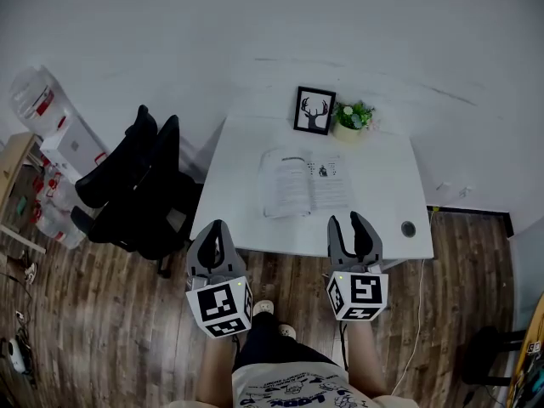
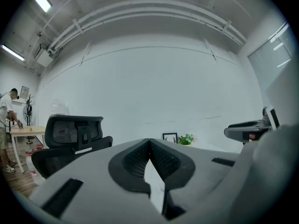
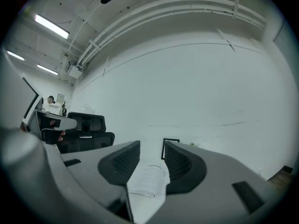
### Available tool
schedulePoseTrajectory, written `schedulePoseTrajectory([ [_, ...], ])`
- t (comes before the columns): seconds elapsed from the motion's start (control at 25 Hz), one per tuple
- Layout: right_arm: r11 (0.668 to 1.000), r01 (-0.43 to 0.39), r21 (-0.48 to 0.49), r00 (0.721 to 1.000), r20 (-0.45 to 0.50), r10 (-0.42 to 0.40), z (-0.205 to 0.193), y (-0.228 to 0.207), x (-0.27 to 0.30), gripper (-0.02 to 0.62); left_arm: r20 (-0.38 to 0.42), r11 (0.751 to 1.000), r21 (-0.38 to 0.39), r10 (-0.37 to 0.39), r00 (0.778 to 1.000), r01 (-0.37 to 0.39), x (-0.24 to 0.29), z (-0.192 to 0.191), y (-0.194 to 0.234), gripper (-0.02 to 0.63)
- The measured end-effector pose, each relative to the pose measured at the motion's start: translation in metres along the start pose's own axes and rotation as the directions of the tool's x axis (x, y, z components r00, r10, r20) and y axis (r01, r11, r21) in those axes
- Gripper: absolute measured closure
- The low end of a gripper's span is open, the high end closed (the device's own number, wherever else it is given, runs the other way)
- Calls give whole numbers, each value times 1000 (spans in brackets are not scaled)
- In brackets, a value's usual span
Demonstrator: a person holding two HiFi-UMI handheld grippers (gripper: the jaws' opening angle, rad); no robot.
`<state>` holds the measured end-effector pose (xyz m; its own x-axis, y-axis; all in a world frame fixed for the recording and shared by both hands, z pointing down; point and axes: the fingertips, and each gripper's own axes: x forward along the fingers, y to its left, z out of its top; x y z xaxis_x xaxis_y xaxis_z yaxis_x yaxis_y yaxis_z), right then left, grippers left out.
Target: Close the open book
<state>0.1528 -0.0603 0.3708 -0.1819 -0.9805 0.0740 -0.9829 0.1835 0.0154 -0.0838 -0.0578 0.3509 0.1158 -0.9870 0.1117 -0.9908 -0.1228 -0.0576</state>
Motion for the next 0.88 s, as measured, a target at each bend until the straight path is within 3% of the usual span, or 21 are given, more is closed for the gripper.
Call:
schedulePoseTrajectory([
  [0.36,1000,-9,-2,1000,-27,8,-12,1,26,439,-27,1000,2,2,1000,-2,24,-11,7,583],
  [0.88,1000,5,-10,1000,-28,-5,-8,0,94,439,-21,999,-4,-33,999,33,99,-6,20,582],
])
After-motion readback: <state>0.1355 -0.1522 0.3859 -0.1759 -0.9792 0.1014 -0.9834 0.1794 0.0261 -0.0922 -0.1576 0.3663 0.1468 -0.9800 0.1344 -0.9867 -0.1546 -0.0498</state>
